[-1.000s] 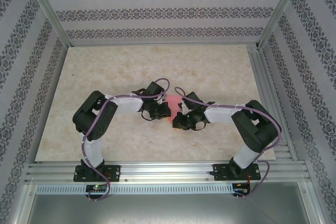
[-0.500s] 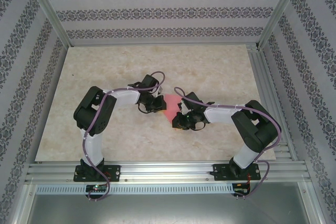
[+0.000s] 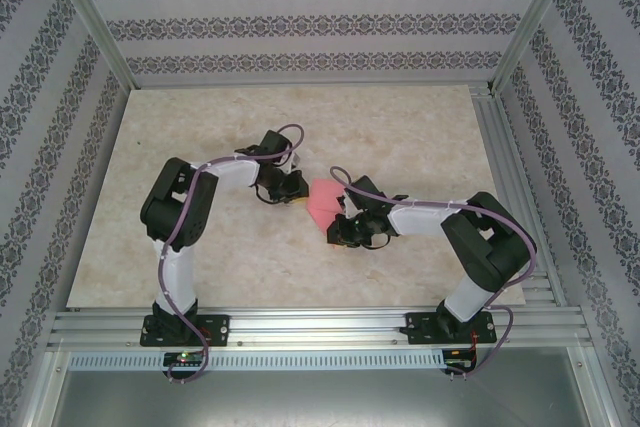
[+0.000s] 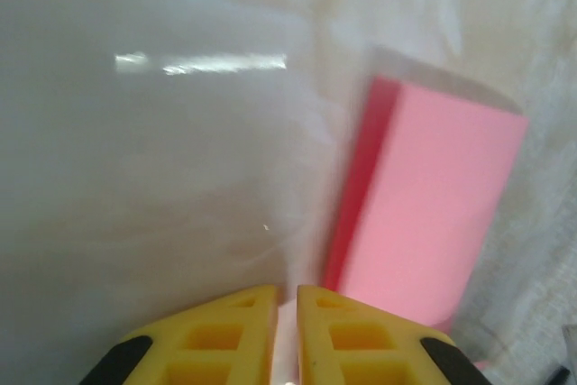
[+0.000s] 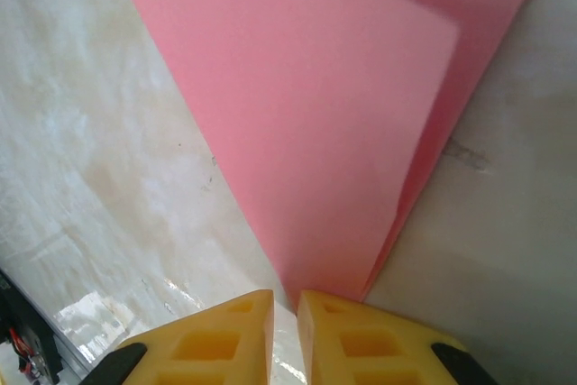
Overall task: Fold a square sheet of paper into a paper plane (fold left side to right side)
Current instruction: Third fold the triangle at the center of the table, then fourth fold the wing at the center of the table.
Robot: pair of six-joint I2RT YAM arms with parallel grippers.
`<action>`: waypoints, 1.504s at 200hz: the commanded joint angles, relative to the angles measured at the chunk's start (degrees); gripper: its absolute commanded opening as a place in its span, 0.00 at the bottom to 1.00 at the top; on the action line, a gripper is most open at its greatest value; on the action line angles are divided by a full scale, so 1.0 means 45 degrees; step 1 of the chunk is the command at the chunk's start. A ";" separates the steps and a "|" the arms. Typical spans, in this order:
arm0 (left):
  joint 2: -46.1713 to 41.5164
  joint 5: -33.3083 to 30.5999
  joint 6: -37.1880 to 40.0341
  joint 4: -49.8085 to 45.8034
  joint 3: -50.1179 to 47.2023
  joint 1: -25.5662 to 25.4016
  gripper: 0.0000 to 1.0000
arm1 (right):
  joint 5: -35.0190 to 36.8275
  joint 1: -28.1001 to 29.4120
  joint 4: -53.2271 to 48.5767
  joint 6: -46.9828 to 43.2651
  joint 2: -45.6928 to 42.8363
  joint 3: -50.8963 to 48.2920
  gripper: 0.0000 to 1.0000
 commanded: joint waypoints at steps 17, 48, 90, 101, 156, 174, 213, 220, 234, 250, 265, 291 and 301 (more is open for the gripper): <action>-0.2084 -0.1824 0.0387 -0.0192 -0.0666 0.1219 0.30 | 0.0637 0.0188 -0.1205 -0.0441 -0.0784 0.0332 0.25; -0.3499 -0.1593 0.0016 0.0111 -0.1645 0.1251 0.41 | 0.0719 -0.0078 -0.1818 -0.0870 -0.1724 0.1205 0.31; -0.4344 0.0039 -0.1523 0.2163 -0.3752 0.0983 0.47 | 0.0930 -0.0859 -0.2170 -0.1535 -0.1676 0.2182 0.34; -0.4408 0.0155 -0.1802 0.2463 -0.4113 0.0807 0.49 | 0.0788 -0.0924 -0.2140 -0.1643 -0.1275 0.2446 0.33; -0.4280 0.0024 -0.2499 0.3087 -0.4787 -0.0037 0.53 | 0.1555 -0.0964 -0.2401 -0.1952 -0.0360 0.2926 0.44; -0.4041 0.0042 -0.2507 0.3094 -0.4680 -0.0260 0.54 | 0.1775 -0.1003 -0.2544 -0.2078 -0.0209 0.2951 0.48; -0.3689 -0.0017 -0.2586 0.3196 -0.4390 -0.0634 0.56 | 0.2003 -0.1022 -0.2919 -0.2292 0.0155 0.3019 0.45; -0.3650 -0.0019 -0.2613 0.3188 -0.4336 -0.0695 0.56 | 0.2079 -0.1022 -0.3030 -0.2329 0.0212 0.3043 0.45; -0.3571 0.0016 -0.2624 0.3178 -0.4185 -0.0793 0.56 | 0.2103 -0.1041 -0.3034 -0.2332 0.0329 0.3095 0.41; -0.3482 0.0057 -0.2664 0.3177 -0.4005 -0.0957 0.56 | 0.2119 -0.1042 -0.2947 -0.2321 0.0430 0.3099 0.40; -0.3414 0.0043 -0.2699 0.3154 -0.3829 -0.1105 0.56 | 0.2129 -0.1051 -0.2868 -0.2291 0.0518 0.3101 0.40; -0.3264 0.0028 -0.2701 0.3050 -0.3540 -0.1295 0.56 | 0.2183 -0.1052 -0.2926 -0.2340 0.0655 0.3136 0.40; -0.3170 0.0032 -0.2682 0.2993 -0.3432 -0.1345 0.56 | 0.2179 -0.1063 -0.2920 -0.2351 0.0695 0.3124 0.40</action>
